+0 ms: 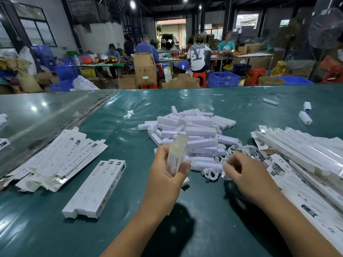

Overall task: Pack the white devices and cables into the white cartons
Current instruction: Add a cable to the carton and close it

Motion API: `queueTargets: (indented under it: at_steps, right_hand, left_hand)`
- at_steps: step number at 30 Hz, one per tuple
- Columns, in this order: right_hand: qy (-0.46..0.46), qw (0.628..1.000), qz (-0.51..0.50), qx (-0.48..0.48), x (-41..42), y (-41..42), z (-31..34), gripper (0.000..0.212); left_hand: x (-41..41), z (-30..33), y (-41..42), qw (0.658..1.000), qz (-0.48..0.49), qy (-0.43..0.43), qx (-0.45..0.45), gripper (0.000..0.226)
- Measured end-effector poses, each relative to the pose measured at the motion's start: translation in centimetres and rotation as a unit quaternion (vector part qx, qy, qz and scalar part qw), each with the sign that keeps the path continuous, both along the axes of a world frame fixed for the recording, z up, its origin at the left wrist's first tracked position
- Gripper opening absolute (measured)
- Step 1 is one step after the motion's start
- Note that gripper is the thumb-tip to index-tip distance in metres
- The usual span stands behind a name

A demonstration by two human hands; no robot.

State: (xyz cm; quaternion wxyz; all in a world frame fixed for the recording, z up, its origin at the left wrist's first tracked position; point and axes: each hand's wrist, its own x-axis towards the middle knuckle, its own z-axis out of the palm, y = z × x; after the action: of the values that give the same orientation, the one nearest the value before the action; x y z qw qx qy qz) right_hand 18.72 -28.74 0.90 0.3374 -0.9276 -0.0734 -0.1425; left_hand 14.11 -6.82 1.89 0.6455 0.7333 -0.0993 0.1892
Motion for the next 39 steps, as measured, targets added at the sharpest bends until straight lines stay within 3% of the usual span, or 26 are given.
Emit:
queueTargets:
  at_steps: [2, 4, 7, 14, 17, 24, 26, 28, 32, 35, 39]
  right_hand:
    - [0.042, 0.976, 0.053, 0.206, -0.7, 0.4, 0.9, 0.018]
    - [0.077, 0.939, 0.124, 0.31, -1.7, 1.4, 1.4, 0.014]
    - [0.064, 0.904, 0.188, 0.378, -2.6, 3.0, 1.7, 0.011]
    - [0.097, 0.837, 0.223, 0.491, -2.7, 3.7, 1.4, 0.003]
    - [0.117, 0.819, 0.224, 0.516, -2.7, 3.8, 1.4, 0.011]
    - [0.129, 0.817, 0.229, 0.513, -2.7, 3.7, 1.2, 0.012]
    - [0.142, 0.811, 0.252, 0.509, -2.8, 3.7, 1.3, 0.022]
    - [0.152, 0.827, 0.262, 0.473, -3.0, 3.8, 1.2, 0.029]
    - [0.158, 0.851, 0.187, 0.464, -2.3, 3.6, 0.4, 0.002]
    - [0.133, 0.847, 0.146, 0.494, -1.9, 3.3, 0.6, 0.005]
    - [0.092, 0.837, 0.179, 0.508, -2.3, 3.7, 0.8, 0.016]
  left_hand:
    - [0.1, 0.0, 0.0, 1.0, -0.011, 0.029, -0.006, 0.014]
    - [0.0, 0.0, -0.1, 0.999, -0.032, 0.037, 0.008, 0.023]
    - [-0.2, 0.0, -0.4, 0.996, -0.077, 0.031, 0.034, 0.034]
    - [-0.2, 0.3, -0.3, 0.994, -0.099, 0.04, 0.022, 0.027]
    - [-0.3, 0.6, -0.2, 0.993, -0.111, 0.045, 0.02, 0.028]
    - [-0.3, 1.0, 0.3, 0.989, -0.13, 0.071, 0.015, 0.01]
    - [-0.1, 1.0, 0.3, 0.991, -0.115, 0.069, 0.004, 0.012]
    - [0.0, 1.0, 0.3, 0.994, -0.087, 0.058, -0.003, 0.014]
    - [0.2, 0.7, 0.2, 0.999, -0.014, 0.049, -0.01, 0.008]
    - [0.3, 0.6, 0.4, 0.998, 0.012, 0.057, -0.029, 0.007]
    - [0.0, 0.7, 0.4, 0.998, -0.025, 0.064, 0.008, 0.022]
